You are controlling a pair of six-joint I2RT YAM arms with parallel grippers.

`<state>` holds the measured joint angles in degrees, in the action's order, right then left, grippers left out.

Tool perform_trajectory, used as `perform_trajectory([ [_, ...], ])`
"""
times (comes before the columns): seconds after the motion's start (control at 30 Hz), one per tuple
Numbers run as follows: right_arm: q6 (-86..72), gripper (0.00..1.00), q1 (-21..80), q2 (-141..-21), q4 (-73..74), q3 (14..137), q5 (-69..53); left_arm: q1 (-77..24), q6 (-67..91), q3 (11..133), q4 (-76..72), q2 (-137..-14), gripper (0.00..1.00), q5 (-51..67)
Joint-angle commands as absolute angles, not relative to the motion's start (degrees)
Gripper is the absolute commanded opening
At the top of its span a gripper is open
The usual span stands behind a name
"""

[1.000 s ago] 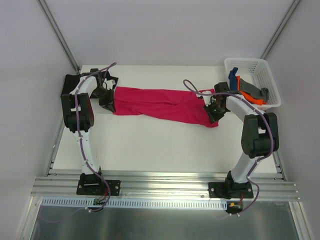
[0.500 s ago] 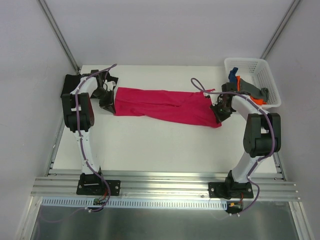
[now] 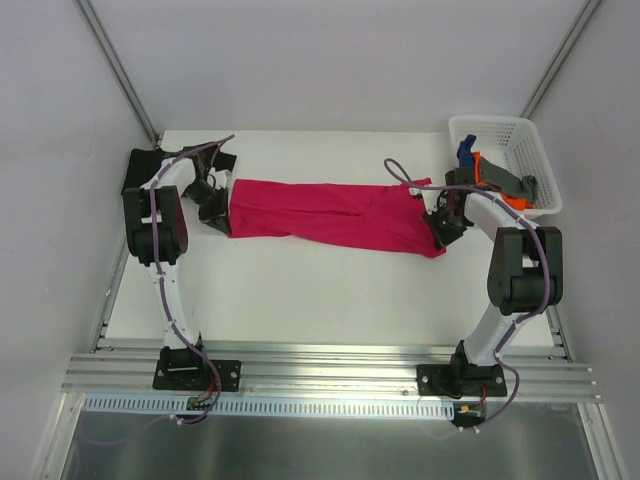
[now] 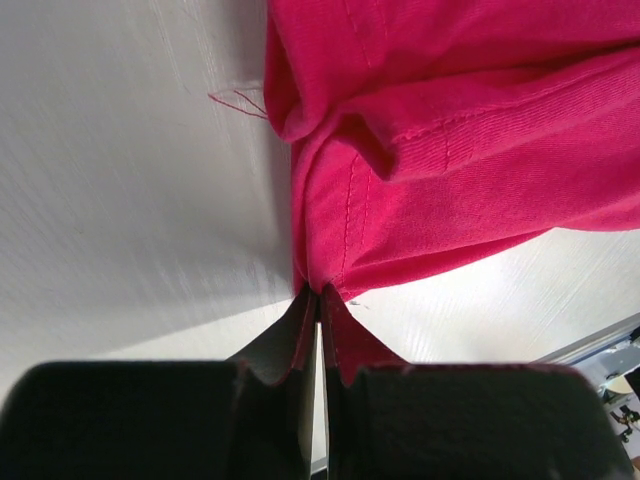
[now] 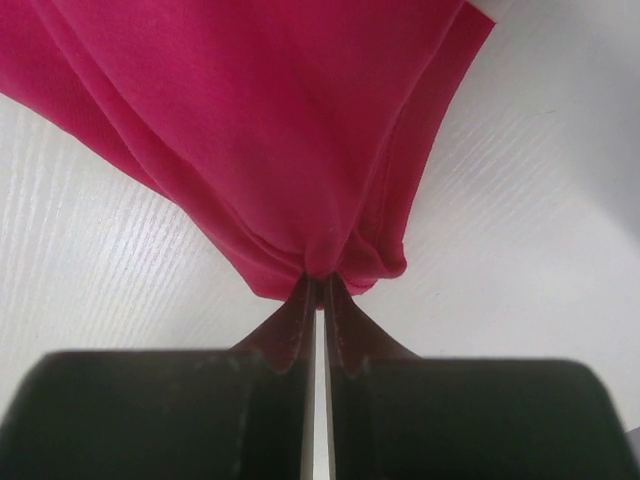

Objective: Fold and stack the t-shirts
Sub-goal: Fold the tshirt

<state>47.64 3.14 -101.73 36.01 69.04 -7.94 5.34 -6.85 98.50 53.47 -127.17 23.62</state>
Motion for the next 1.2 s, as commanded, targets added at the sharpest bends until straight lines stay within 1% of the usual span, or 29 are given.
perform_trajectory([
  [0.0,48.3,0.01,2.7,-99.1,36.5,69.1,-7.7,5.9,-8.2,97.6,55.2,-124.1,0.0,22.5],
  [0.57,47.5,0.01,2.7,-94.2,38.2,66.7,-7.9,6.2,-12.5,85.2,56.7,-113.9,0.0,22.0],
  [1.17,48.4,0.01,2.6,-98.3,35.8,70.4,-5.9,6.0,-20.6,79.5,63.4,-106.8,0.0,19.3],
])
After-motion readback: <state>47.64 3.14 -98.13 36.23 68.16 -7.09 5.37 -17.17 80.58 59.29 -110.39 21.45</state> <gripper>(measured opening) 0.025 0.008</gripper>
